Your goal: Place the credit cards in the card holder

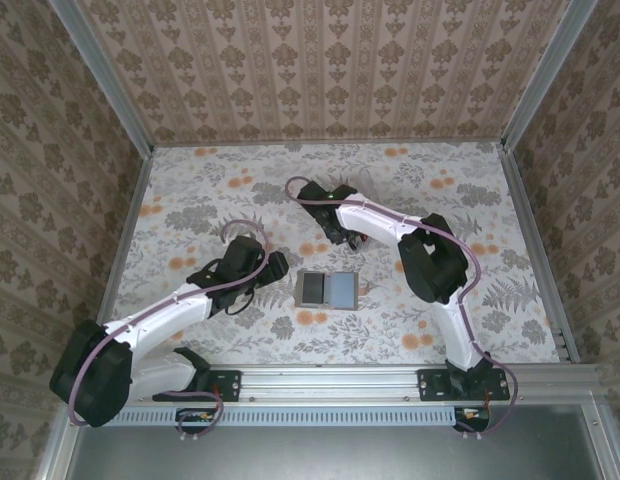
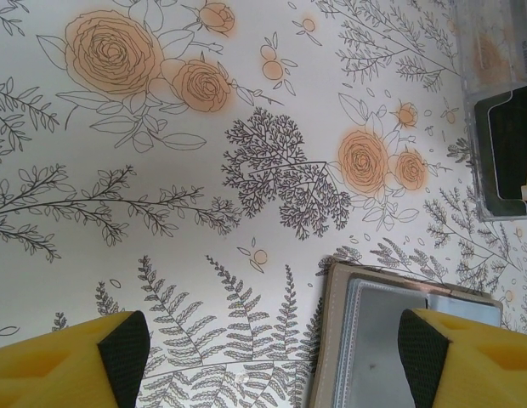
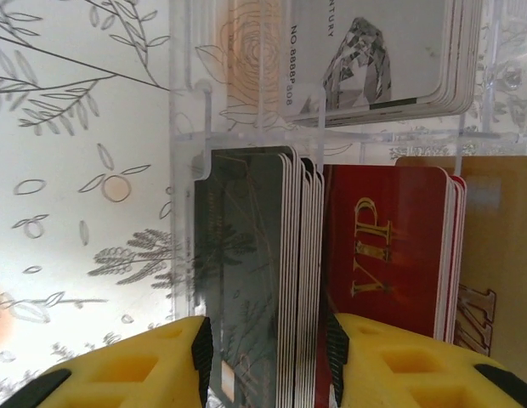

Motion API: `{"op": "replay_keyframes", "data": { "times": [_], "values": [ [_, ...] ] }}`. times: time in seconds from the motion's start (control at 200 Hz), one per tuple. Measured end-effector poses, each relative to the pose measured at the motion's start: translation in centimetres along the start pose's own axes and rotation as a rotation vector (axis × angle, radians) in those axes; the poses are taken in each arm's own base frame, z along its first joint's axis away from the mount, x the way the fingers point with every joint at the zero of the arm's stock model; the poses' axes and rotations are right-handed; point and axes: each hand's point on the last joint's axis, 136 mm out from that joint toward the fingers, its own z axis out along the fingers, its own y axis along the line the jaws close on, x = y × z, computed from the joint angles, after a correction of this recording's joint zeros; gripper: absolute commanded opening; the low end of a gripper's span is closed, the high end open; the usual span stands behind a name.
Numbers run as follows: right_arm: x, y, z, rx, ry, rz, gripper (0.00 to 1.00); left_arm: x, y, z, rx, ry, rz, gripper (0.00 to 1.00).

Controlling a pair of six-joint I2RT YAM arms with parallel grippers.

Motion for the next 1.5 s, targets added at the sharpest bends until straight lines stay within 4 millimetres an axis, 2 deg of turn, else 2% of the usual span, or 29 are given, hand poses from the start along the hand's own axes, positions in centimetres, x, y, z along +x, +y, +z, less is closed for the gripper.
{"op": "replay_keyframes", "data": {
  "times": [0.375,0.645,1.16,1.5],
  "values": [
    [-0.3,-0.6,0.6,0.194,-0.053,-0.077,0.43,0.0,0.0,0.0,-0.001,0.001,0.000,0.80],
    [-0.8,-1.7,0.3,0.263,-0.078,-0.098,0.41,-0.1,0.1,0.0,-0.002,0.000,-0.005,0.80],
    [-0.9,-2.1,0.0,0.281,-0.085,-0.107,0.25,0.0,0.1,0.0,0.003,0.006,-0.005,0.80],
    [-1.5,-2.7,-1.7,0.245,-0.114,-0.072,0.13,0.3,0.2,0.3,-0.003,0.017,-0.004,0.80]
  ]
}}
